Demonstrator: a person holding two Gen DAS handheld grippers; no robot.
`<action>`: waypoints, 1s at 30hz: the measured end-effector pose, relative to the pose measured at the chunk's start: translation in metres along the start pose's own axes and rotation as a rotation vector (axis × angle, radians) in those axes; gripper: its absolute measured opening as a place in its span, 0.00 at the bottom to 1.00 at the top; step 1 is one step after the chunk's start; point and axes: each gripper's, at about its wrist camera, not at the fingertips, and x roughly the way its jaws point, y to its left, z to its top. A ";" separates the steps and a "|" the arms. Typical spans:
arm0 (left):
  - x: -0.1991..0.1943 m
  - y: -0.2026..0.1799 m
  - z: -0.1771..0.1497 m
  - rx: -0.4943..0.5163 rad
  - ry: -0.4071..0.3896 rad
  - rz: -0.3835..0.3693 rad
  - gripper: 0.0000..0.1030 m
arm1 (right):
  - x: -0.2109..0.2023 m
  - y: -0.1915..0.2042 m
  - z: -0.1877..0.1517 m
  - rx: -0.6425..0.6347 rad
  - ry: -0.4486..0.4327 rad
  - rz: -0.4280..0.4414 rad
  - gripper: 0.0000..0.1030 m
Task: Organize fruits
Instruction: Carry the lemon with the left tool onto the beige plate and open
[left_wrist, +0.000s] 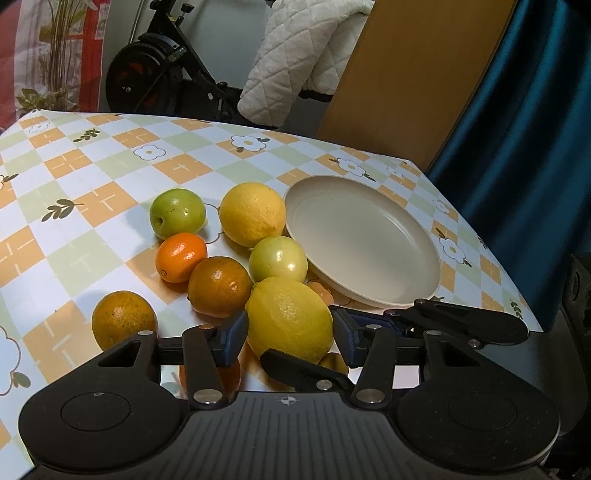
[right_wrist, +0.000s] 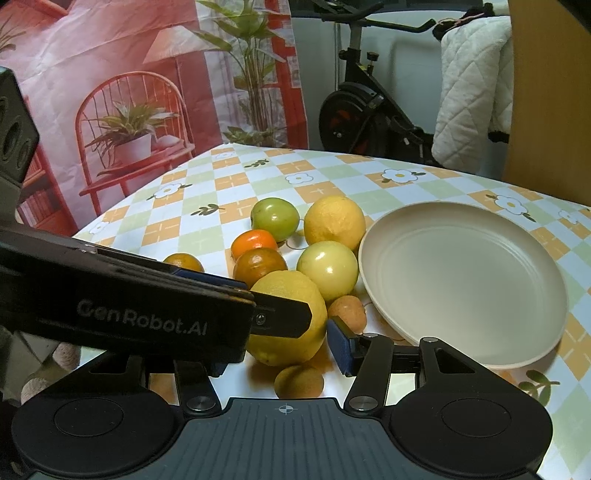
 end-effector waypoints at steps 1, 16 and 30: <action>0.000 0.000 0.000 0.002 -0.001 0.001 0.52 | 0.000 0.000 0.000 0.000 0.000 -0.001 0.49; -0.005 -0.005 -0.007 0.034 -0.008 0.014 0.51 | -0.004 0.003 -0.004 0.001 -0.009 -0.004 0.48; -0.017 -0.014 -0.004 0.068 -0.058 0.004 0.51 | -0.021 0.005 -0.001 -0.002 -0.063 -0.017 0.48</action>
